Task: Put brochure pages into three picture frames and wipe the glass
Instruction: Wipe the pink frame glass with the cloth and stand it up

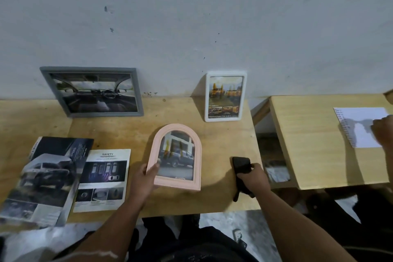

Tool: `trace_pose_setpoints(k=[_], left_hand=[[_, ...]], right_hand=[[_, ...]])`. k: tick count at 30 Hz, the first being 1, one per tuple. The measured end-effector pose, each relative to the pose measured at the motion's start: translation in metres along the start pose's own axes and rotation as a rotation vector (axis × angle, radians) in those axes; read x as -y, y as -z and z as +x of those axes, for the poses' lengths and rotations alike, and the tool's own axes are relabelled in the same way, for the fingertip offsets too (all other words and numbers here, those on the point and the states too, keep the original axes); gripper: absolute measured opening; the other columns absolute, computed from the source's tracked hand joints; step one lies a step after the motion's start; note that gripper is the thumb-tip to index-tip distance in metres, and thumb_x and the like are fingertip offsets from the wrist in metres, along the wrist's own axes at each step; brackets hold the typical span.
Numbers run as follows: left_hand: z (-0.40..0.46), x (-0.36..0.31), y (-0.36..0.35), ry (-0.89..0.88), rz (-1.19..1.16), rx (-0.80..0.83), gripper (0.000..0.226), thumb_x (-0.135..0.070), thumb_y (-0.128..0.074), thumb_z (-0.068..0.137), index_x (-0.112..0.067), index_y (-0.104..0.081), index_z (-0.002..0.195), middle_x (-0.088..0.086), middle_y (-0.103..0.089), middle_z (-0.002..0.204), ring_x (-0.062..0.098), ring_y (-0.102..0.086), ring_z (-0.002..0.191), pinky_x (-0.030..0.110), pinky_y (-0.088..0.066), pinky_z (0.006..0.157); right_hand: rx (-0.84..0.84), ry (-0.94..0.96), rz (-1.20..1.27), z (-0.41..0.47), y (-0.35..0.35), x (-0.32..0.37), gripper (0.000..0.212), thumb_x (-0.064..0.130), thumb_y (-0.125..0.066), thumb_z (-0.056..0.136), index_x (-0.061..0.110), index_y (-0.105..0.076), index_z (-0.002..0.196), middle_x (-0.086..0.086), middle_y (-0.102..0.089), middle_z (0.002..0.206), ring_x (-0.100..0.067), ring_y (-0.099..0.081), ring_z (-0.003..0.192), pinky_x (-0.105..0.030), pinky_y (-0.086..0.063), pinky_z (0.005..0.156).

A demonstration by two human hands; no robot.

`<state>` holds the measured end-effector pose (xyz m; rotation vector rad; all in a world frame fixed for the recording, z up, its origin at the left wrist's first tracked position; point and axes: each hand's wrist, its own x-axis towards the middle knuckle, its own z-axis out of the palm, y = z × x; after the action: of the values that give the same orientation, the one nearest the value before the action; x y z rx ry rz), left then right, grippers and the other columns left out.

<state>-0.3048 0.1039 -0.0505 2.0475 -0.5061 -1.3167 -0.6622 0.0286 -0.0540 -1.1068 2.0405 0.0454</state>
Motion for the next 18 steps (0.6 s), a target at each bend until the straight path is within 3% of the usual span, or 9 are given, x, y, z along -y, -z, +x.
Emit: trace_pose_setpoints(k=[4, 8, 10, 14, 16, 18], left_hand=[[-0.009, 0.007, -0.002, -0.054, 0.160, 0.002, 0.019, -0.035, -0.062, 0.103, -0.019, -0.062, 0.113, -0.002, -0.065, 0.099, 0.027, -0.063, 0.100, 0.035, -0.043, 0.081], [-0.008, 0.019, -0.002, -0.043, 0.257, 0.023, 0.033, -0.031, -0.062, 0.102, -0.014, -0.064, 0.131, 0.006, -0.067, 0.116, 0.026, -0.062, 0.105, 0.038, -0.047, 0.090], [-0.009, 0.023, -0.003, -0.067, 0.344, 0.002, 0.037, -0.030, -0.063, 0.100, -0.013, -0.064, 0.132, 0.009, -0.069, 0.122, 0.031, -0.064, 0.109, 0.041, -0.051, 0.095], [-0.016, 0.034, -0.002, -0.143, 0.561, -0.019, 0.047, -0.032, -0.062, 0.099, -0.010, -0.058, 0.140, 0.014, -0.063, 0.137, 0.035, -0.060, 0.123, 0.043, -0.049, 0.103], [-0.020, 0.042, 0.001, -0.230, 0.671, -0.028, 0.056, -0.037, -0.059, 0.096, -0.009, -0.055, 0.144, 0.013, -0.056, 0.145, 0.035, -0.053, 0.132, 0.046, -0.044, 0.109], [-0.018, 0.051, 0.005, -0.357, 0.756, -0.049, 0.067, -0.048, -0.056, 0.087, -0.010, -0.057, 0.141, 0.013, -0.055, 0.143, 0.037, -0.053, 0.130, 0.049, -0.045, 0.108]], right_hand=[[0.126, -0.071, 0.515, -0.002, -0.004, 0.002, 0.043, 0.015, -0.088, 0.077, 0.000, -0.067, 0.112, -0.017, -0.072, 0.099, -0.036, -0.069, 0.089, -0.049, -0.061, 0.076], [0.428, -0.115, 1.048, -0.008, -0.002, 0.010, 0.049, 0.014, -0.080, 0.083, 0.000, -0.065, 0.127, -0.023, -0.072, 0.113, -0.037, -0.071, 0.098, -0.042, -0.056, 0.077], [0.532, -0.143, 1.143, -0.010, -0.002, 0.020, 0.049, 0.018, -0.075, 0.088, 0.003, -0.063, 0.133, -0.019, -0.070, 0.118, -0.030, -0.069, 0.096, -0.036, -0.056, 0.074], [0.594, -0.123, 1.154, -0.015, -0.013, 0.047, 0.051, 0.013, -0.068, 0.093, 0.006, -0.053, 0.142, -0.016, -0.064, 0.103, -0.023, -0.062, 0.077, -0.031, -0.049, 0.054], [0.643, -0.093, 1.156, -0.020, -0.021, 0.059, 0.038, 0.003, -0.060, 0.095, 0.011, -0.057, 0.132, -0.017, -0.068, 0.099, -0.028, -0.067, 0.082, -0.040, -0.056, 0.064], [0.682, -0.049, 1.119, -0.025, -0.031, 0.068, 0.038, -0.007, -0.050, 0.094, 0.013, -0.059, 0.125, -0.022, -0.069, 0.097, -0.036, -0.069, 0.085, -0.050, -0.055, 0.073]])
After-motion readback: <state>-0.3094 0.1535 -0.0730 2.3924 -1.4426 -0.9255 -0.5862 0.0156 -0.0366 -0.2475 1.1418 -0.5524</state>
